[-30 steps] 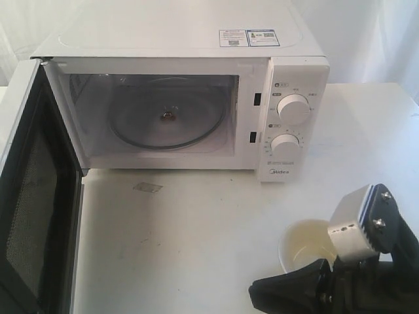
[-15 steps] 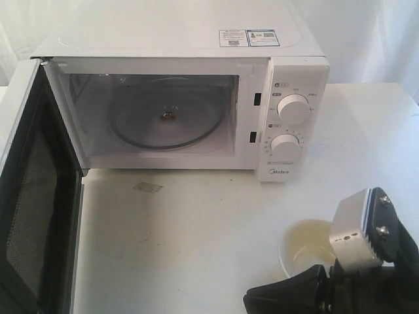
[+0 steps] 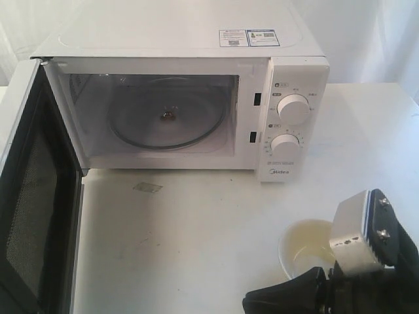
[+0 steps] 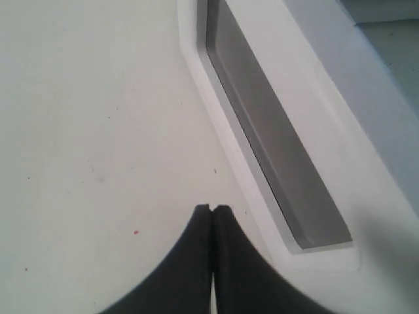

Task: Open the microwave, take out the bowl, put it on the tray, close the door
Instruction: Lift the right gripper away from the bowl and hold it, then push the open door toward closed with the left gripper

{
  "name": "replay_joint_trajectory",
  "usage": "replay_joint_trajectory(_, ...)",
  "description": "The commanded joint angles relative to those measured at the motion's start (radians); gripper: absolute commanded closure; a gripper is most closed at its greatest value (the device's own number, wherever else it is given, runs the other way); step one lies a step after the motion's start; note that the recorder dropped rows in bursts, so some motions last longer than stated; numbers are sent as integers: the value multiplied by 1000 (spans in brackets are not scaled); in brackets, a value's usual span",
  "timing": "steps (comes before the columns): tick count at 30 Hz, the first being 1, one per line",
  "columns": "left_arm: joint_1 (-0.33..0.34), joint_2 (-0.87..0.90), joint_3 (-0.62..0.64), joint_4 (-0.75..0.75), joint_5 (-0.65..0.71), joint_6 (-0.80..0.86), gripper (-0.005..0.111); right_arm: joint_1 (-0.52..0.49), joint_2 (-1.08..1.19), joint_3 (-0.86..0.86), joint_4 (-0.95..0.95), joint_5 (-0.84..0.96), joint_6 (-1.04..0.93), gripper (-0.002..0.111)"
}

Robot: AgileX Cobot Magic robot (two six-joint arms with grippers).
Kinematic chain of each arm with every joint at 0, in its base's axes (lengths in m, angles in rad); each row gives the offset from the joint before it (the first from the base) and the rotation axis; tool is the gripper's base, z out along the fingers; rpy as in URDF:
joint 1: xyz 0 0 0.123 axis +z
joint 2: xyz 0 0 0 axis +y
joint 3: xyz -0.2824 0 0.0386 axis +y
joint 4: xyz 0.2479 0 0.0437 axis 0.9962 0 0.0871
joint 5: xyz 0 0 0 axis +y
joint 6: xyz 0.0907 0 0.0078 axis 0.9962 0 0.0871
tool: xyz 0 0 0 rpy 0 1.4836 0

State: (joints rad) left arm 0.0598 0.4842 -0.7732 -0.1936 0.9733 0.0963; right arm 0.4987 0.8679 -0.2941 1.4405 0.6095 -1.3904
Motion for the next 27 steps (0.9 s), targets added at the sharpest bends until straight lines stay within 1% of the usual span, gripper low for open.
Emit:
replay_joint_trajectory(1,-2,46,54,-50,-30,54,107,2,-6,4,6,9,-17,108)
replay_joint_trajectory(5,-2,93,112,-146,-99,154,107,2,-6,4,6,2,-17,108)
replay_joint_trajectory(12,-2,156,113,-371,-136,326,107,2,-6,4,6,3,-19,108)
replay_joint_trajectory(15,-2,188,113,-415,-146,332,107,2,-6,4,6,3,-19,108)
replay_joint_trajectory(17,-2,220,113,-485,-158,377,107,2,-8,4,29,5,-38,108)
replay_joint_trajectory(19,-2,253,113,-569,-169,448,107,2,-35,4,61,7,-59,108)
replay_joint_trajectory(21,-2,312,113,-683,-181,548,107,2,-108,-9,97,-32,-71,108)
replay_joint_trajectory(24,-2,380,113,-707,-204,578,107,2,-185,-45,99,-25,-69,108)
replay_joint_trajectory(27,-16,450,113,-811,-254,688,107,2,-258,-70,107,-25,-50,108)
